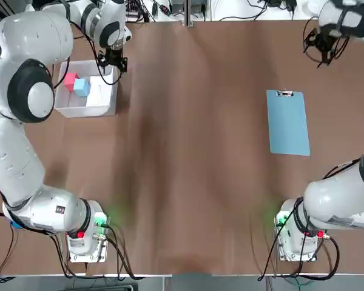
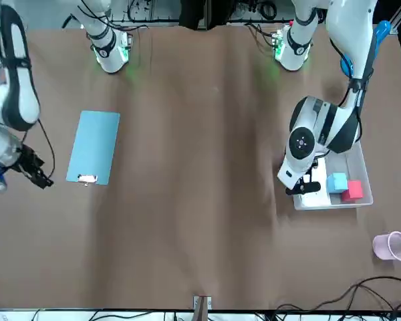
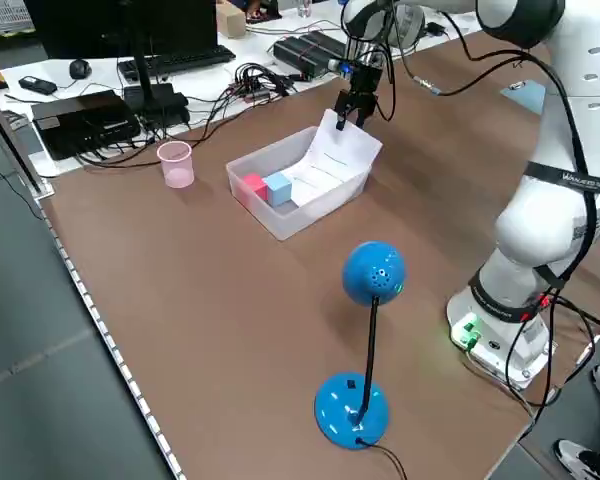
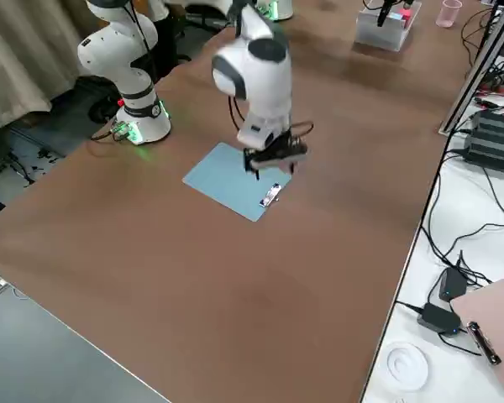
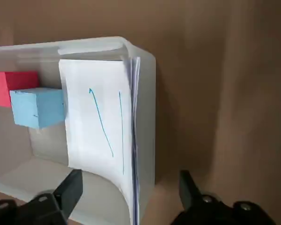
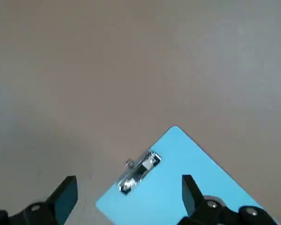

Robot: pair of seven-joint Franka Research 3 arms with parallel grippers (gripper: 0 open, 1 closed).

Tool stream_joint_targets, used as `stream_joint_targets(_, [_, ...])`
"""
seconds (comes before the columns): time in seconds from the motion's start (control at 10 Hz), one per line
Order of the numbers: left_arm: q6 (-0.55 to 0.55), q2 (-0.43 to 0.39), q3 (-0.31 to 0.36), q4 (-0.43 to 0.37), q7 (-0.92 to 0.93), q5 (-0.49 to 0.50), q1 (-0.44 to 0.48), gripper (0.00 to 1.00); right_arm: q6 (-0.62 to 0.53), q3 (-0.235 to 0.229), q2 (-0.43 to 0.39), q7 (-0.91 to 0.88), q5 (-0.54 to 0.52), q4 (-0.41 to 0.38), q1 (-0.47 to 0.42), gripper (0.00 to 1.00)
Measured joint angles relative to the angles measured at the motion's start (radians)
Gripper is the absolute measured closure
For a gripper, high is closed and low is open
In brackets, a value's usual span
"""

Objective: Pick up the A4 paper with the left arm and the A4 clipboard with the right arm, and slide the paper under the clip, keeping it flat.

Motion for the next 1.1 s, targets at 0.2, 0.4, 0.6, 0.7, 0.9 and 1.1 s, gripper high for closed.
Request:
stream_joint_targets(0.2, [0.0,0.021,0.0,-0.004,0.0,0.004,0.0,0.13,0.107,0.011,0.071,0.138,0.001,-0.017,0.007,0.01])
stream_joint_targets(0.4, [0.001,0.041,0.001,-0.005,0.0,0.024,0.001,0.31,0.231,0.01,0.161,0.183,0.001,-0.019,0.004,0.02])
stream_joint_targets(0.6, [0.001,0.038,0.001,0.002,0.0,0.026,0.004,0.51,0.289,0.011,0.233,0.265,0.003,-0.018,0.006,0.03])
stream_joint_targets(0.7, [0.001,0.038,0.001,0.003,0.0,0.027,0.003,0.69,0.291,0.014,0.245,0.327,0.003,-0.017,0.016,0.04])
stream_joint_targets(0.9, [-0.006,0.037,0.001,0.003,-0.004,0.027,0.003,0.98,0.261,0.016,0.249,0.465,0.003,-0.021,0.062,0.05])
stream_joint_targets(1.1, [-0.027,0.02,0.0,0.007,-0.01,0.028,0.003,0.99,0.229,0.016,0.249,0.568,0.003,-0.046,0.105,0.06])
